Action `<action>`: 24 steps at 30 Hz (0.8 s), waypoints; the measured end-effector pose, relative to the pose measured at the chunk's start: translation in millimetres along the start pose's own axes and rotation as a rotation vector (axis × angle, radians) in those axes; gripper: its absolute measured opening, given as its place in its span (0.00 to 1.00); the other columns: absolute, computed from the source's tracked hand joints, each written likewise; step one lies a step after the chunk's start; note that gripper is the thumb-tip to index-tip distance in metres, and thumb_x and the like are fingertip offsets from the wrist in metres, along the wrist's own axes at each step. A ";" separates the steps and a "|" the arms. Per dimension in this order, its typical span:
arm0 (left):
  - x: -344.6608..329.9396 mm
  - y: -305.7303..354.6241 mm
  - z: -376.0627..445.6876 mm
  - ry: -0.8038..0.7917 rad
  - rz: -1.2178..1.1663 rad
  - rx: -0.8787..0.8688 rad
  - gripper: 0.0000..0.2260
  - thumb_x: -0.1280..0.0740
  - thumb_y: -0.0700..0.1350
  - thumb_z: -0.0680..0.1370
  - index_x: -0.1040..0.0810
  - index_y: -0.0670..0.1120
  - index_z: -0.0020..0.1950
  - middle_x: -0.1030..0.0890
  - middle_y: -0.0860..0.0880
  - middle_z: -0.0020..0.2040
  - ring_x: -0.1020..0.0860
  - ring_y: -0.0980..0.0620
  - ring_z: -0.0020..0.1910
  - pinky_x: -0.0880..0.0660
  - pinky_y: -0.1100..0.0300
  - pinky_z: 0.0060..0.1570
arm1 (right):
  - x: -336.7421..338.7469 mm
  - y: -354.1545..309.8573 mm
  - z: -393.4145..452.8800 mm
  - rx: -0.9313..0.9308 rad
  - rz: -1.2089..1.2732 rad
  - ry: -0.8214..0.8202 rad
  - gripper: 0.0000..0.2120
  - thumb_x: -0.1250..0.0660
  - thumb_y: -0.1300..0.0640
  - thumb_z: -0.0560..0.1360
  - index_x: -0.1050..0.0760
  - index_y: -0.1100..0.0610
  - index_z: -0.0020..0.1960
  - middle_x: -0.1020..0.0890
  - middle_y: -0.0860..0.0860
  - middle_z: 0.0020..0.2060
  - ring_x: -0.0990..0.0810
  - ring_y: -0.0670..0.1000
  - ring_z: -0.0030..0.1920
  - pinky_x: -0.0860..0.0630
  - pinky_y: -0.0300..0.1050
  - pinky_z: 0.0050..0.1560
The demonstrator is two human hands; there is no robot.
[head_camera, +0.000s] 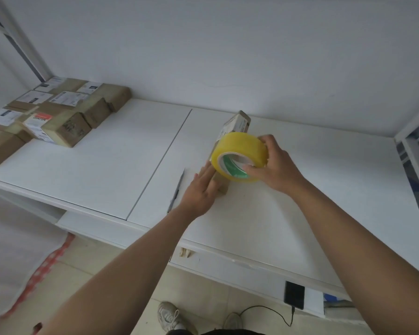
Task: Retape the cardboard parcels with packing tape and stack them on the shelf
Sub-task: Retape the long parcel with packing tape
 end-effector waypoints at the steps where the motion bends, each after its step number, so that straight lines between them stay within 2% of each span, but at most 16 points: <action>1: -0.9 -4.2 -0.6 0.023 -0.064 0.009 0.28 0.51 0.57 0.79 0.39 0.54 0.80 0.34 0.51 0.77 0.36 0.51 0.76 0.40 0.43 0.75 | -1.2 -9.3 0.8 0.033 -0.006 0.016 0.28 0.23 0.50 0.71 0.35 0.52 0.63 0.23 0.49 0.49 0.23 0.53 0.46 0.25 0.48 0.45; 3: 1.9 -13.9 -0.3 0.050 -0.174 0.034 0.28 0.49 0.57 0.79 0.36 0.51 0.79 0.28 0.50 0.74 0.32 0.53 0.74 0.37 0.48 0.74 | -8.0 -17.2 2.0 0.048 0.042 0.040 0.29 0.22 0.50 0.70 0.35 0.52 0.62 0.24 0.48 0.48 0.23 0.52 0.45 0.25 0.48 0.45; 5: 7.0 -19.8 -0.7 0.056 -0.218 0.065 0.25 0.48 0.56 0.81 0.34 0.51 0.78 0.24 0.51 0.70 0.29 0.56 0.70 0.32 0.57 0.71 | -19.5 -15.3 2.5 0.036 0.196 0.022 0.29 0.21 0.50 0.68 0.35 0.48 0.59 0.23 0.45 0.48 0.22 0.49 0.46 0.24 0.45 0.45; 8: 14.7 -18.5 -3.2 0.131 -0.324 0.137 0.17 0.46 0.46 0.85 0.26 0.51 0.71 0.20 0.55 0.61 0.25 0.59 0.61 0.30 0.71 0.60 | -40.3 -9.4 3.1 0.025 0.410 -0.037 0.26 0.21 0.51 0.65 0.32 0.43 0.56 0.21 0.45 0.53 0.20 0.43 0.51 0.23 0.38 0.48; 10: 19.8 -18.4 -5.0 0.211 -0.376 0.196 0.14 0.44 0.46 0.84 0.22 0.59 0.62 0.19 0.62 0.55 0.23 0.58 0.58 0.28 0.67 0.58 | -55.1 -7.2 4.8 0.015 0.467 -0.073 0.24 0.21 0.55 0.67 0.31 0.44 0.56 0.20 0.49 0.56 0.19 0.46 0.55 0.22 0.39 0.49; 13: 24.0 -19.7 -7.9 0.256 -0.360 0.212 0.09 0.39 0.58 0.78 0.23 0.67 0.56 0.18 0.58 0.53 0.21 0.58 0.55 0.22 0.54 0.57 | -69.3 -9.0 11.1 0.028 0.502 -0.087 0.22 0.22 0.59 0.70 0.30 0.46 0.57 0.20 0.51 0.56 0.19 0.48 0.57 0.21 0.41 0.51; 15: 21.9 -13.0 -10.6 0.237 -0.282 0.169 0.12 0.34 0.63 0.75 0.27 0.67 0.58 0.19 0.57 0.54 0.21 0.59 0.53 0.20 0.55 0.53 | -73.9 -8.9 14.8 0.025 0.509 -0.080 0.23 0.23 0.59 0.71 0.30 0.48 0.60 0.20 0.50 0.57 0.20 0.47 0.57 0.21 0.40 0.52; 18: 21.0 -6.2 -12.2 0.291 -0.140 0.148 0.16 0.30 0.61 0.74 0.31 0.64 0.59 0.20 0.57 0.53 0.21 0.60 0.51 0.20 0.55 0.51 | -76.7 -5.9 17.9 0.017 0.478 -0.067 0.27 0.21 0.53 0.70 0.30 0.50 0.64 0.19 0.47 0.58 0.20 0.46 0.58 0.21 0.39 0.53; 21: 22.0 -9.3 -12.0 0.348 -0.058 0.179 0.15 0.30 0.58 0.75 0.31 0.62 0.58 0.20 0.55 0.49 0.21 0.55 0.47 0.19 0.49 0.48 | -74.3 -6.2 20.1 0.046 0.404 -0.072 0.29 0.21 0.51 0.70 0.29 0.52 0.67 0.18 0.47 0.57 0.19 0.47 0.58 0.20 0.44 0.54; 24: 20.1 -8.1 -12.2 0.370 -0.037 0.193 0.14 0.31 0.57 0.76 0.29 0.60 0.60 0.20 0.54 0.48 0.21 0.53 0.46 0.19 0.48 0.48 | -66.4 -8.2 23.0 0.050 0.302 -0.079 0.27 0.21 0.50 0.69 0.28 0.52 0.64 0.17 0.47 0.54 0.18 0.47 0.55 0.19 0.49 0.54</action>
Point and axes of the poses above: each hand's wrist, its own z-axis towards the middle knuckle, its own x-axis out of the back of the hand, y = z × x, the point moved 6 cm from there along z, towards the middle knuckle
